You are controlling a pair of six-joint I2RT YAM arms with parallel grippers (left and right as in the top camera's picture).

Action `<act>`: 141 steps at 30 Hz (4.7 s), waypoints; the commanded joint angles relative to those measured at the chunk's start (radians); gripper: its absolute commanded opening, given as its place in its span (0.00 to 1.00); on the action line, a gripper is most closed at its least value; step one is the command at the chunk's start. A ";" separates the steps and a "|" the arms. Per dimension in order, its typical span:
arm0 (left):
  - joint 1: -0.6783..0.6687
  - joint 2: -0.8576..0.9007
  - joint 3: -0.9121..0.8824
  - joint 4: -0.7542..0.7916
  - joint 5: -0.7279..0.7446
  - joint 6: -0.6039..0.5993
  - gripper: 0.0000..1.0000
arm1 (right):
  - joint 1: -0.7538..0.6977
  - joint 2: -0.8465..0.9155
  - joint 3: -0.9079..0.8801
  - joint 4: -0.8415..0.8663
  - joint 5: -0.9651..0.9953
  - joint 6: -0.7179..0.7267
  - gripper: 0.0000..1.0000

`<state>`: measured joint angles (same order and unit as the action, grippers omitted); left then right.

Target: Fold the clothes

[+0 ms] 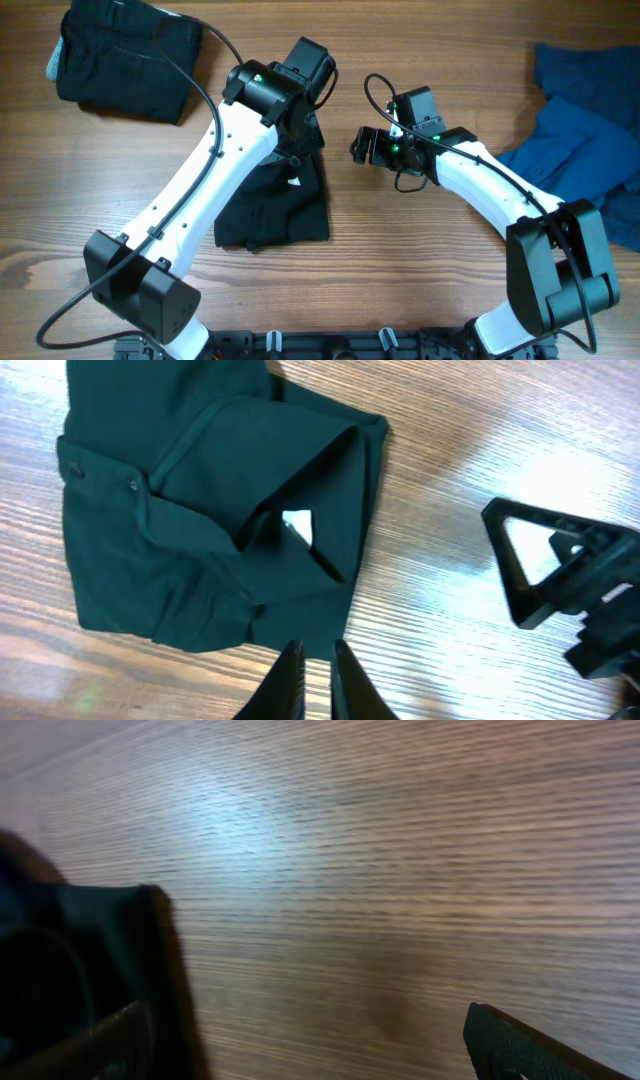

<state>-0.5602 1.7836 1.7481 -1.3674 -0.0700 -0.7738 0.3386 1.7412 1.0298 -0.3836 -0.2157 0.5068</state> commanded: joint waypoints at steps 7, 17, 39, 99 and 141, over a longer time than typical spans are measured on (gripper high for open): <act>0.257 -0.095 0.028 -0.076 -0.127 -0.021 0.77 | 0.014 0.011 -0.009 0.224 -0.499 0.005 0.99; 0.547 -0.096 -0.012 -0.084 0.032 0.053 0.96 | 0.151 0.012 -0.009 0.134 -0.404 0.209 0.79; 0.544 -0.080 -0.355 0.202 0.058 0.064 1.00 | 0.298 0.036 -0.009 0.050 -0.228 0.628 0.82; 0.538 -0.080 -0.422 0.254 0.077 0.116 1.00 | 0.264 -0.097 0.002 -0.111 -0.076 0.644 0.04; 0.538 -0.080 -0.422 0.265 0.077 0.116 1.00 | 0.264 0.151 0.001 0.181 -0.238 0.737 0.24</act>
<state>-0.0189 1.6978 1.3338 -1.1053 -0.0006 -0.6735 0.6029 1.8740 1.0218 -0.2008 -0.4339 1.2385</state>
